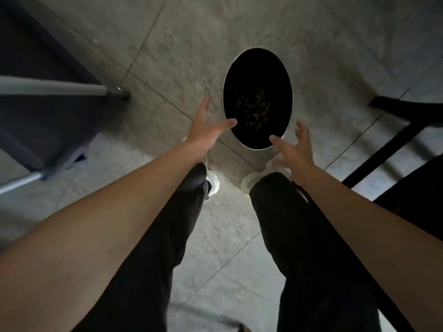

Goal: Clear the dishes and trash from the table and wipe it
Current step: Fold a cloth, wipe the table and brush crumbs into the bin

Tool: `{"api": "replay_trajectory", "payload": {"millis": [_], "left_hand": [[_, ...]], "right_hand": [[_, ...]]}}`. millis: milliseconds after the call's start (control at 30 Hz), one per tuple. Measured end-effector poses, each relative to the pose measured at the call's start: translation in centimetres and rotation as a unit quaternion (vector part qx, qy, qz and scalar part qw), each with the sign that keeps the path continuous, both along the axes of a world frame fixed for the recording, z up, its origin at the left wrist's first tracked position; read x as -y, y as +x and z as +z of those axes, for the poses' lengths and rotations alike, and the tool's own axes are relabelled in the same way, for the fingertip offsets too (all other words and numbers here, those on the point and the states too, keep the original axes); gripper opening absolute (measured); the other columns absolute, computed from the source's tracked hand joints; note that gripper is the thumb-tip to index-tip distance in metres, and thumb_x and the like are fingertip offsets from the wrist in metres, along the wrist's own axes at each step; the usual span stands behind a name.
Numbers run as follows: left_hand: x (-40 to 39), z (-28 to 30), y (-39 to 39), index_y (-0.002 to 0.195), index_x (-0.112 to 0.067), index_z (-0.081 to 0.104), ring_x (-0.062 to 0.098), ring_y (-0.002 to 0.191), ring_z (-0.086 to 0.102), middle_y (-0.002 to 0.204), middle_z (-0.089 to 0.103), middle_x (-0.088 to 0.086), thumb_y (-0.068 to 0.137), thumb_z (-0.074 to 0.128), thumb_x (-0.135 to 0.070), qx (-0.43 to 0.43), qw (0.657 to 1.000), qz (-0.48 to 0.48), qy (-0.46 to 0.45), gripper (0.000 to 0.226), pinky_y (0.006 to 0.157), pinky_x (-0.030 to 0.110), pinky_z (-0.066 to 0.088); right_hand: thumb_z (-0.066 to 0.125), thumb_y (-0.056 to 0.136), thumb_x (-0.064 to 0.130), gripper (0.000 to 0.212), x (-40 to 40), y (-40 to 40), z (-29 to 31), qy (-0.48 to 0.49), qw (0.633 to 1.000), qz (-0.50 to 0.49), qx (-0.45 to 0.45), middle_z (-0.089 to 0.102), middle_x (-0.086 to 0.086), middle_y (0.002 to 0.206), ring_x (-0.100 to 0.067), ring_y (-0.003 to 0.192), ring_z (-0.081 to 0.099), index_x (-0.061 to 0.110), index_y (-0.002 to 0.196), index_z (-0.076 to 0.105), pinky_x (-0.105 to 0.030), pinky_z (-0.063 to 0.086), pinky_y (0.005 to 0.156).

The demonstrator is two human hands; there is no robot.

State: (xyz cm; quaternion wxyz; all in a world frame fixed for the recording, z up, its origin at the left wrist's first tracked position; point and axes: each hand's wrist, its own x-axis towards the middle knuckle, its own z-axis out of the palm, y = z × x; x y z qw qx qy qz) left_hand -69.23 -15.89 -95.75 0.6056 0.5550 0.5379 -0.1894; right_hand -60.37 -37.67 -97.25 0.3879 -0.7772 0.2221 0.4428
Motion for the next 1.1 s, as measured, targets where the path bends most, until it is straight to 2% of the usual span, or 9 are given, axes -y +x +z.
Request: {"api": "replay_trajectory", "payload": {"millis": [100,200,267,433,567,700,800,967,1100], "left_hand": [[0.7,-3.7,0.4,0.155,-0.039,0.032,0.023,0.139,0.046,0.161,0.035,-0.007,0.076,0.089,-0.021,0.024,0.998,0.044,-0.039,0.099,0.106,0.057,0.048],[1.7,-5.7,0.9,0.152,-0.042,0.036,0.020,0.130,0.051,0.154,0.041,-0.010,0.084,0.074,0.006,0.029,0.995,0.080,-0.057,0.092,0.084,0.052,0.062],[2.0,-6.3,1.1,0.150,-0.044,0.038,0.023,0.130,0.051,0.146,0.044,-0.011,0.085,0.066,0.014,0.031,0.994,0.089,-0.049,0.091,0.076,0.048,0.064],[2.3,-6.0,1.8,0.144,-0.044,0.043,0.023,0.115,0.057,0.140,0.047,-0.007,0.084,0.065,0.014,0.030,0.995,0.091,-0.023,0.086,0.061,0.036,0.063],[2.5,-4.6,2.6,0.143,-0.039,0.045,0.021,0.106,0.059,0.138,0.049,-0.003,0.085,0.061,0.014,0.022,0.996,0.087,0.003,0.080,0.053,0.031,0.059],[2.6,-1.9,2.0,0.142,-0.041,0.046,0.027,0.117,0.055,0.130,0.048,-0.007,0.087,0.063,0.010,0.012,0.997,0.075,0.004,0.077,0.056,0.038,0.063],[3.3,1.1,0.7,0.144,-0.042,0.046,0.030,0.121,0.055,0.128,0.049,-0.007,0.087,0.062,0.005,-0.001,0.996,0.086,0.001,0.076,0.061,0.050,0.064],[3.7,8.1,-1.8,0.143,-0.044,0.045,0.027,0.107,0.065,0.111,0.058,-0.011,0.079,0.065,-0.007,-0.023,0.998,0.045,0.041,0.076,0.079,0.052,0.063],[3.5,14.8,-2.4,0.141,-0.048,0.045,0.027,0.102,0.067,0.112,0.058,-0.009,0.083,0.069,-0.005,-0.040,0.998,0.008,0.054,0.076,0.074,0.049,0.064]], "right_hand": [[0.076,0.091,0.011,0.083,0.4,0.0,-3.6,0.052,0.998,-0.039,-0.014,0.034,0.010,0.160,-0.022,0.137,0.049,0.047,0.153,0.034,-0.048,0.064,0.084],[0.069,0.093,-0.002,0.081,0.6,0.2,-5.6,0.081,0.994,-0.075,-0.018,0.039,0.004,0.157,-0.025,0.137,0.050,0.043,0.153,0.038,-0.047,0.065,0.080],[0.068,0.091,-0.007,0.082,0.7,0.4,-6.0,0.092,0.992,-0.089,-0.019,0.040,0.001,0.155,-0.026,0.133,0.052,0.038,0.153,0.038,-0.048,0.065,0.078],[0.058,0.089,-0.015,0.070,-1.1,0.4,-5.5,0.067,0.992,-0.104,0.021,0.045,0.004,0.142,-0.027,0.126,0.053,0.041,0.129,0.047,-0.041,0.064,0.061],[0.050,0.091,-0.014,0.066,-2.3,0.3,-4.4,0.036,0.993,-0.110,0.038,0.045,0.005,0.135,-0.020,0.112,0.055,0.035,0.135,0.045,-0.041,0.063,0.057],[0.052,0.091,-0.013,0.064,-1.7,-0.3,-1.2,0.026,0.993,-0.109,0.023,0.047,0.004,0.133,-0.026,0.115,0.056,0.038,0.129,0.046,-0.044,0.064,0.057],[0.057,0.091,-0.009,0.064,-0.9,-1.3,2.5,0.007,0.995,-0.099,0.023,0.049,0.007,0.128,-0.017,0.100,0.061,0.036,0.136,0.047,-0.044,0.064,0.057],[0.063,0.090,0.000,0.063,-0.3,-3.1,10.9,-0.034,0.996,-0.082,0.012,0.053,0.020,0.109,-0.021,0.097,0.068,0.041,0.134,0.049,-0.047,0.065,0.061],[0.064,0.091,0.001,0.063,-0.2,-3.8,18.7,-0.030,0.996,-0.080,-0.004,0.052,0.022,0.108,-0.015,0.092,0.067,0.041,0.136,0.047,-0.043,0.065,0.059]]}}
